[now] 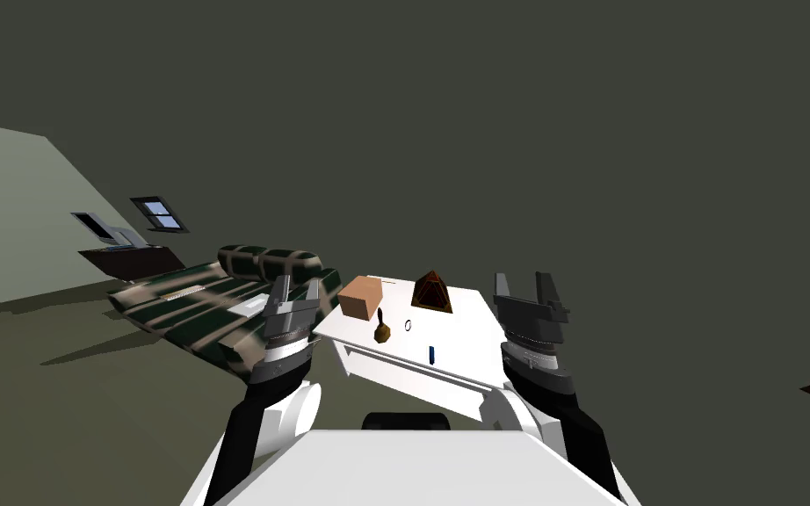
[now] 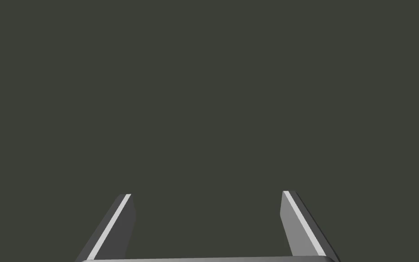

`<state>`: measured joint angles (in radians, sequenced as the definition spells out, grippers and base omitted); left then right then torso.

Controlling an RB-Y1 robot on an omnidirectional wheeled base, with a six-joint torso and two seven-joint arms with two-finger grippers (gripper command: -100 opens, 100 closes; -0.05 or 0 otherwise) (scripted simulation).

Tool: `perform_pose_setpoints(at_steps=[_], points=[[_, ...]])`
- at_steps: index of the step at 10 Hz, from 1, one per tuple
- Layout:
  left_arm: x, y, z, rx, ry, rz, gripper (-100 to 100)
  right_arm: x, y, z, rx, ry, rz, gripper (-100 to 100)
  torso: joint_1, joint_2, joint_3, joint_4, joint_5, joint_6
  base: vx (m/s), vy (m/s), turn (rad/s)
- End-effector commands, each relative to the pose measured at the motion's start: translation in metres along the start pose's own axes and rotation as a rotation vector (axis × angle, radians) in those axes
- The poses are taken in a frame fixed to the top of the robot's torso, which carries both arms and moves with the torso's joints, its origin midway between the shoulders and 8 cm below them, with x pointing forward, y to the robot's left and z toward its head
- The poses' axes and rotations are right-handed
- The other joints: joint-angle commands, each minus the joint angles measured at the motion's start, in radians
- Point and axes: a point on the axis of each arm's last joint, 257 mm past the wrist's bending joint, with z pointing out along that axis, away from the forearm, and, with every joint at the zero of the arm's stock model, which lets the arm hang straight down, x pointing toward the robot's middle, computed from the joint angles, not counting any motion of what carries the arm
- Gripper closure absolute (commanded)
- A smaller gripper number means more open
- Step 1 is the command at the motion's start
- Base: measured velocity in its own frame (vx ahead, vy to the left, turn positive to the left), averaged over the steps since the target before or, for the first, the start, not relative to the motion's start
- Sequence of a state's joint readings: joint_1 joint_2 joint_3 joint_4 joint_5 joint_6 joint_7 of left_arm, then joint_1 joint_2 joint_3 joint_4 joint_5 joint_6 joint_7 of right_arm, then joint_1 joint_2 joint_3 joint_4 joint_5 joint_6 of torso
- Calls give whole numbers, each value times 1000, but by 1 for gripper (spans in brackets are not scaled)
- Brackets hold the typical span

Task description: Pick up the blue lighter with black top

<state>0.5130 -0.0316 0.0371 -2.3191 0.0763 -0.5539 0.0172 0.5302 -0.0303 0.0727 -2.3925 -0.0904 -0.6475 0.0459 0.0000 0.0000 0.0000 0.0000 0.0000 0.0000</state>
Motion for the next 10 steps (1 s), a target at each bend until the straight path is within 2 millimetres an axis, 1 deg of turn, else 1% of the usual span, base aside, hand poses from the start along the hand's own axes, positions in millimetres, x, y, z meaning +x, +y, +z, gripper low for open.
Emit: perform_pose_setpoints(at_steps=[1, 2, 4, 7, 8, 9, 10], points=[[0, 0, 0, 0, 0, 0, 0, 3, -8, -1, 24, 26, 11, -100, 0, 0, 0, 0, 0, 0, 0, 7, 8], [0, 0, 0, 0, 0, 0, 0, 5, -17, -2, 47, 42, 22, -100, 0, 0, 0, 0, 0, 0, 2, 19, 11], [0, 0, 0, 0, 0, 0, 0, 6, -40, -6, 112, 68, 54, -100, 2, 0, 0, 0, 0, 0, 5, 33, 14], [0, 0, 0, 0, 0, 0, 0, 2, -84, -14, 233, 80, 125, -100, 2, -1, -1, 0, 1, 0, 10, 40, 21], [0, 0, 0, 0, 0, 0, 0, 2, -87, -14, 245, 80, 124, -100, 3, -1, -1, 0, 1, 0, 9, 40, 4], [0, 0, 0, 0, 0, 0, 0, -1, -103, -18, 290, 76, 153, -100, 3, -1, -1, 0, 1, 0, 7, 38, 16], [0, 0, 0, 0, 0, 0, 0, -1, -105, -19, 297, 75, 152, -100, 3, -1, 0, 0, 1, 0, 4, 30, 9]])
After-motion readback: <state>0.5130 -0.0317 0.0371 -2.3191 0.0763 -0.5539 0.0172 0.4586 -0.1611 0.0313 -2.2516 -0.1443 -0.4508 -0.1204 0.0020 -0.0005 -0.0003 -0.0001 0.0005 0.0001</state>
